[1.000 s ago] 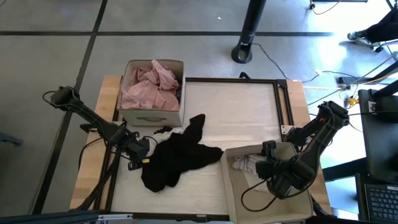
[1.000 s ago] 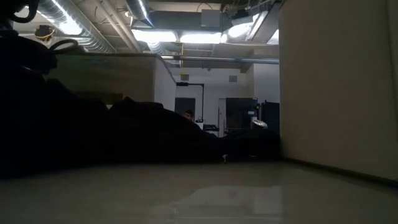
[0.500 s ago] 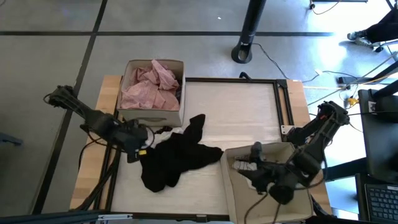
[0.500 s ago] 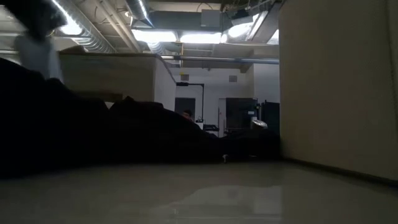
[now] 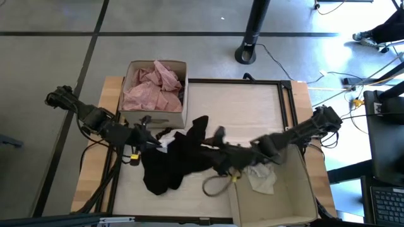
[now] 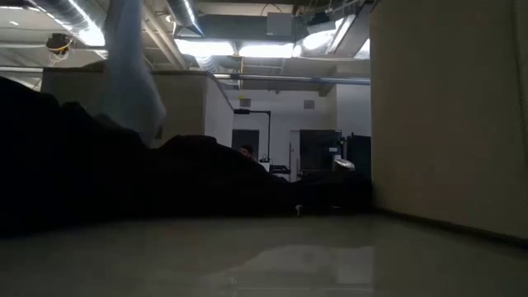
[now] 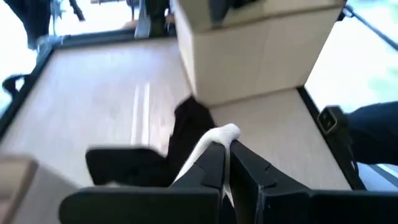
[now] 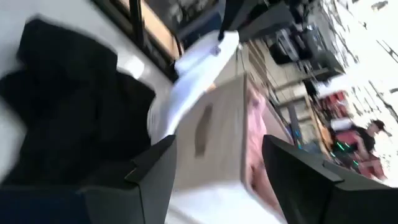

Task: Sort clothes
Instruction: Put the white sock into the bottom white laundry organizer

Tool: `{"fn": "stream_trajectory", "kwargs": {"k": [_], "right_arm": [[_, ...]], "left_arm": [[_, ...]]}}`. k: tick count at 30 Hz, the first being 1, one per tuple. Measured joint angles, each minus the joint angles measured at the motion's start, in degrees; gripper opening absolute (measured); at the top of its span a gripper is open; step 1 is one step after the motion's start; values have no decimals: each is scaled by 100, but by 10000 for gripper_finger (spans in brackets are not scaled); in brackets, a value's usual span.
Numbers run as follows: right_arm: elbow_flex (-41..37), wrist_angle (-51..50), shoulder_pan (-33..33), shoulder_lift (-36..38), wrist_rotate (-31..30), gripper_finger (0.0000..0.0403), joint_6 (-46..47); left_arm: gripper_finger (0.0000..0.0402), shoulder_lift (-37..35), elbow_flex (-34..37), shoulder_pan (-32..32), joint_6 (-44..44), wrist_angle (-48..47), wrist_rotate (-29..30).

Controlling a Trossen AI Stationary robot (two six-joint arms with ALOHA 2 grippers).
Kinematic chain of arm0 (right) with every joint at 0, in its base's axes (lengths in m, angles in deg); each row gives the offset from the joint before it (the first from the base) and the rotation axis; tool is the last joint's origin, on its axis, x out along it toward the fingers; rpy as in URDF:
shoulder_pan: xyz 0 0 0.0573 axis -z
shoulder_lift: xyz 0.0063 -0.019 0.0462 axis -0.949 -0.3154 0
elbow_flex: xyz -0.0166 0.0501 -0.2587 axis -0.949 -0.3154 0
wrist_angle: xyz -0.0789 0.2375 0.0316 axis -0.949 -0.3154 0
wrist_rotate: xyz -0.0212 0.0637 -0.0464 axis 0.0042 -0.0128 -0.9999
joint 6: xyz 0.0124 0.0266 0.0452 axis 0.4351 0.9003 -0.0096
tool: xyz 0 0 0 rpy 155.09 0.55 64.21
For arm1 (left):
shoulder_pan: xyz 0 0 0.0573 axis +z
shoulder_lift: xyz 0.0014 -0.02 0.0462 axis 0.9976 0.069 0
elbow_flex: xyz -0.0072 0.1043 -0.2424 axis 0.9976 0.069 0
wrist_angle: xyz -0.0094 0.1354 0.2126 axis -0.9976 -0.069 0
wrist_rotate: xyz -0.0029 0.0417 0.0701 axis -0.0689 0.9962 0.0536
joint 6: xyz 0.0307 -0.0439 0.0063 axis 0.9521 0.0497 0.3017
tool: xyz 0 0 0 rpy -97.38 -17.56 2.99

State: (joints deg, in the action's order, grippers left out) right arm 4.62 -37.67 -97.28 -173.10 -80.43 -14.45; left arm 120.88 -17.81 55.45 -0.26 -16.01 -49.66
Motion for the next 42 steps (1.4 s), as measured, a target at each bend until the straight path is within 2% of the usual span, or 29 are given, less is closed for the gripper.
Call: {"fn": "stream_trajectory", "kwargs": {"k": [3, 8, 12, 16, 18, 23, 27, 35, 42], "right_arm": [[-2, 725, 377, -254, 757, 239, -194], [-2, 1578, 855, -687, 1506, 239, -208], [-2, 2072, 1087, -996, 2004, 239, -190], [-2, 2508, 1200, -1276, 2821, 239, -141], [-2, 2738, 1198, -1404, 2942, 239, -155], [-2, 3356, 1220, -1616, 2762, 235, -215], [-4, 3389, 1272, -1625, 2709, 192, -217], [-4, 3465, 1268, -1625, 2829, 17, -636], [-4, 3570, 1265, -1623, 2938, 13, -665]], "left_arm": [[7, 42, 0, 0, 356, 376, -3], [7, 91, 4, 0, 831, 832, 1], [7, 104, 4, 0, 1172, 1202, 4], [7, 115, 7, 30, 1486, 1480, 2], [7, 112, 7, 66, 1568, 1567, 1], [8, 159, 7, 153, 1768, 1769, 1], [8, 233, 7, 173, 1823, 1838, 1], [8, 267, 7, 184, 1851, 2112, 0], [8, 268, 7, 184, 1785, 2091, 1]]}}
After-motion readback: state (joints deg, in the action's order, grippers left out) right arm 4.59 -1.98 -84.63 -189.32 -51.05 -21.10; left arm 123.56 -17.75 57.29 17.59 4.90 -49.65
